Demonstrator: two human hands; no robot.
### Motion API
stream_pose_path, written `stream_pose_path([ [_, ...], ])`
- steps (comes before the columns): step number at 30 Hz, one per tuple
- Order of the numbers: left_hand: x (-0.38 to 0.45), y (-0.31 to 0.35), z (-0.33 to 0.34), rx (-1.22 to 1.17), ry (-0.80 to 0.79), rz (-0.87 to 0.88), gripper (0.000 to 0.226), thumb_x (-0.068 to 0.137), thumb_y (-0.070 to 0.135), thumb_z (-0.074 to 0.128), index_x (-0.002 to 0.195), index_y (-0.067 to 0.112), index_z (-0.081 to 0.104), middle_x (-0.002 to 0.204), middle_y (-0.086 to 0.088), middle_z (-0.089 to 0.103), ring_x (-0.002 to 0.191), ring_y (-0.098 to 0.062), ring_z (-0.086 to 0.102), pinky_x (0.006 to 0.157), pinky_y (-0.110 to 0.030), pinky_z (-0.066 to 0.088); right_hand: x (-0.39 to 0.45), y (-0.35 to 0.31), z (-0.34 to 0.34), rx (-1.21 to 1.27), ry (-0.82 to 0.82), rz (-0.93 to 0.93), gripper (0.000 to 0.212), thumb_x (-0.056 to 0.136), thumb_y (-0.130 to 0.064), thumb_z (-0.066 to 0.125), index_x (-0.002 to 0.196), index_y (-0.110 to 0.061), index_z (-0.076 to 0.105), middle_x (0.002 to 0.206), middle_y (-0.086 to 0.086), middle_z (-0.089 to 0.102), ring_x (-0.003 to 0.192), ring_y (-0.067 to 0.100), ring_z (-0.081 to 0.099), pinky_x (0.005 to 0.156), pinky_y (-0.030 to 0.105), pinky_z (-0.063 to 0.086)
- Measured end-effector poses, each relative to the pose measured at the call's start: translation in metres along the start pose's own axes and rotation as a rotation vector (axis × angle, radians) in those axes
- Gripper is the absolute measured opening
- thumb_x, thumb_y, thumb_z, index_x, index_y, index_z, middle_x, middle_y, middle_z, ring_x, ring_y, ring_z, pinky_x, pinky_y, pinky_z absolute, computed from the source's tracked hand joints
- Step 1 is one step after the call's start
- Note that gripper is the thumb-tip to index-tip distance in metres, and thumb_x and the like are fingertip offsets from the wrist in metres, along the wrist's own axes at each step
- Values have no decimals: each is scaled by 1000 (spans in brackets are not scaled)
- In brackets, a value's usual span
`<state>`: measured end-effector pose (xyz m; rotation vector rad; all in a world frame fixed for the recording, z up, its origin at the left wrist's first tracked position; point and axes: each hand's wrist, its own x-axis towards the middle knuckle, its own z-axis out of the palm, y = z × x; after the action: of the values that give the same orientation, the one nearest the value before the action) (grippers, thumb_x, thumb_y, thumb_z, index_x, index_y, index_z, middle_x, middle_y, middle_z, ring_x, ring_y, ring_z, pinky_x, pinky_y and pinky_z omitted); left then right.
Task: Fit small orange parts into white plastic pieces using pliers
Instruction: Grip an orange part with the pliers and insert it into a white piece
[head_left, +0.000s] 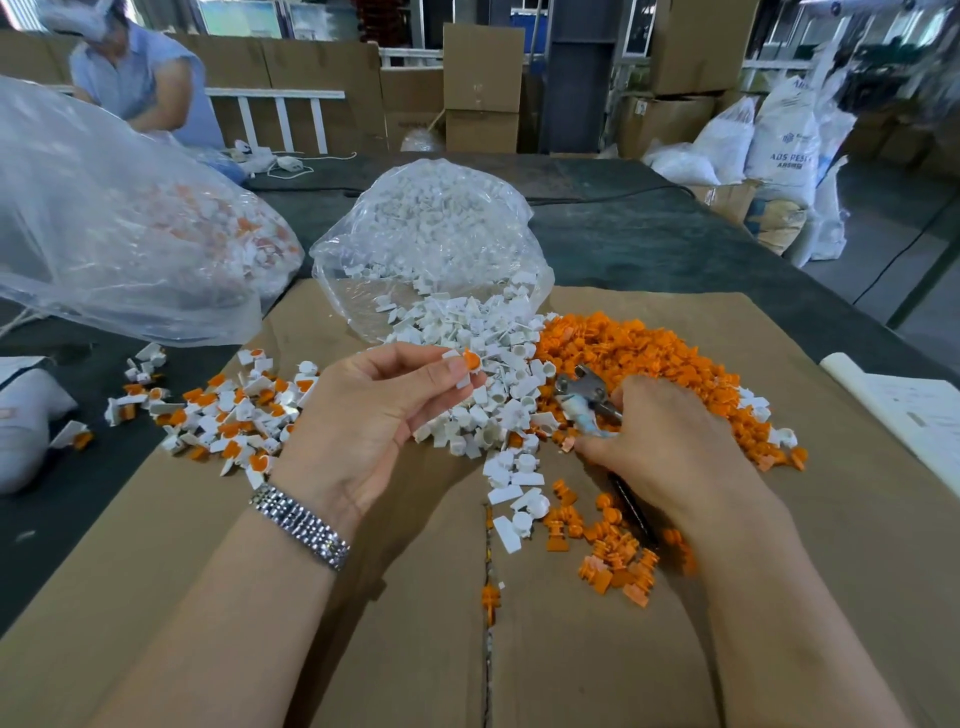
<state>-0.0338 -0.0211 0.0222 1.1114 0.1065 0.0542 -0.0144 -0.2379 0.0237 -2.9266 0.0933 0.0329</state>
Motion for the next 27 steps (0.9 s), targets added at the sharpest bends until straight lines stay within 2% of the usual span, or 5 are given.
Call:
stream_pose_path([
  [7, 1, -1, 2, -36, 44, -4, 11, 63, 1, 82, 73, 5, 80, 100, -22, 77, 97, -34, 76, 69, -22, 60, 3, 3, -7, 361, 50, -89, 23, 95, -41, 59, 99, -19, 62, 83, 8, 65, 71, 21, 61, 59, 37, 44],
  [11, 3, -2, 1, -43, 43, -9, 8, 69, 1, 81, 73, 8, 81, 101, -20, 77, 99, -32, 76, 73, -23, 60, -4, 3, -31, 832, -200, -177, 14, 95, -29, 64, 90, -17, 70, 80, 8, 75, 73, 22, 74, 73, 38, 62],
  [16, 5, -2, -2, -87, 38, 3, 7, 70, 3, 82, 75, 8, 81, 96, -15, 78, 93, -25, 77, 74, -23, 60, -9, -14, -29, 856, -524, -236, 21, 95, -19, 67, 105, 0, 66, 89, 18, 73, 84, 31, 75, 86, 44, 58],
  [20, 4, -2, 0, -73, 44, 34, 15, 61, 7, 85, 75, 7, 78, 91, -12, 78, 86, -19, 76, 75, -24, 60, -13, -28, -28, 769, -527, -245, 20, 97, -20, 62, 102, -1, 66, 93, 15, 76, 84, 25, 77, 71, 30, 61],
  [27, 3, -4, -1, -9, 86, 39, 25, 55, 12, 86, 76, 5, 75, 90, -13, 78, 83, -19, 77, 67, -28, 61, -21, -36, -27, 620, -453, -323, 26, 102, -36, 55, 98, -12, 65, 87, 4, 76, 80, 17, 76, 81, 37, 60],
])
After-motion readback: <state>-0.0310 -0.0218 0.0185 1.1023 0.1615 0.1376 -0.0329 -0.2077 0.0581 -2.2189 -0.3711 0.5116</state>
